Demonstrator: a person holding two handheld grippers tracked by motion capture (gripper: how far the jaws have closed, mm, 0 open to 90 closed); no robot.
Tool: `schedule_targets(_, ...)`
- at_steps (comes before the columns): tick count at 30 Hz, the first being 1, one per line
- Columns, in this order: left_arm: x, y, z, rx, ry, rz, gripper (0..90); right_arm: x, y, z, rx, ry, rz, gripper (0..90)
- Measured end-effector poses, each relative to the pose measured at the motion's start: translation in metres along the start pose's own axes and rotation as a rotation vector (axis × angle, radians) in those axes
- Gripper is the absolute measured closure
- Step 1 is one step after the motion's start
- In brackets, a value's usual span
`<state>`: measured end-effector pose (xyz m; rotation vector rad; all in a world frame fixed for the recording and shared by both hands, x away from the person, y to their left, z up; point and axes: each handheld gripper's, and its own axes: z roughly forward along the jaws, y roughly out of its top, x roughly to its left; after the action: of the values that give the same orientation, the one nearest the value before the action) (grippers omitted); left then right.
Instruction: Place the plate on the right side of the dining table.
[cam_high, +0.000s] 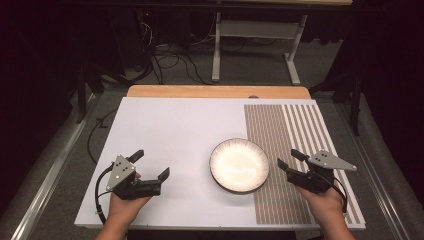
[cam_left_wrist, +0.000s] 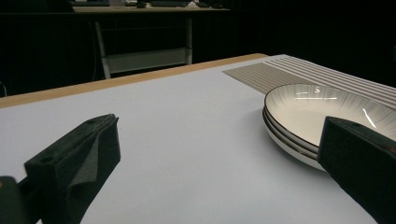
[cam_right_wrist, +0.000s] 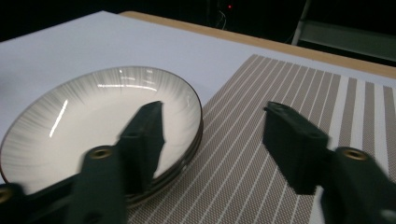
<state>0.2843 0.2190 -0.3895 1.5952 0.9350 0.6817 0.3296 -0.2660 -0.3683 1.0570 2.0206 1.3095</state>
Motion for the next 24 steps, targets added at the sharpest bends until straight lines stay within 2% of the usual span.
schedule_targets(1,0.000,0.000,0.000,0.000,0.000,0.000,0.2,0.000,0.000,0.000,0.000,0.000,0.000,52.7)
schedule_targets(2,0.000,0.000,0.001,0.004,-0.003,0.003,0.2,0.000,0.004,0.003,0.002,0.006,0.019,57.5)
schedule_targets(4,-0.001,0.001,0.001,0.001,-0.006,0.007,0.2,0.002,0.008,0.007,0.013,0.007,0.009,62.6)
schedule_targets(5,-0.002,0.001,0.000,-0.001,-0.007,0.009,0.2,0.002,0.010,0.008,0.021,0.003,0.005,66.8)
schedule_targets(6,-0.002,0.001,0.000,-0.002,-0.008,0.009,0.2,0.003,0.013,0.010,0.040,0.006,0.001,76.2)
schedule_targets(9,-0.002,0.001,0.000,-0.003,-0.011,0.005,0.2,0.002,0.022,0.019,0.069,0.025,0.004,79.5)
schedule_targets(14,-0.001,0.000,0.000,-0.003,-0.001,0.005,0.2,0.006,0.025,0.031,0.093,0.003,0.002,89.7)
schedule_targets(16,-0.001,0.000,0.000,-0.003,-0.004,0.007,0.2,0.007,0.022,0.033,0.107,0.016,-0.018,90.0)
schedule_targets(24,-0.002,0.001,0.000,-0.003,-0.004,0.017,0.2,0.004,0.009,0.032,0.161,0.069,-0.028,90.0)
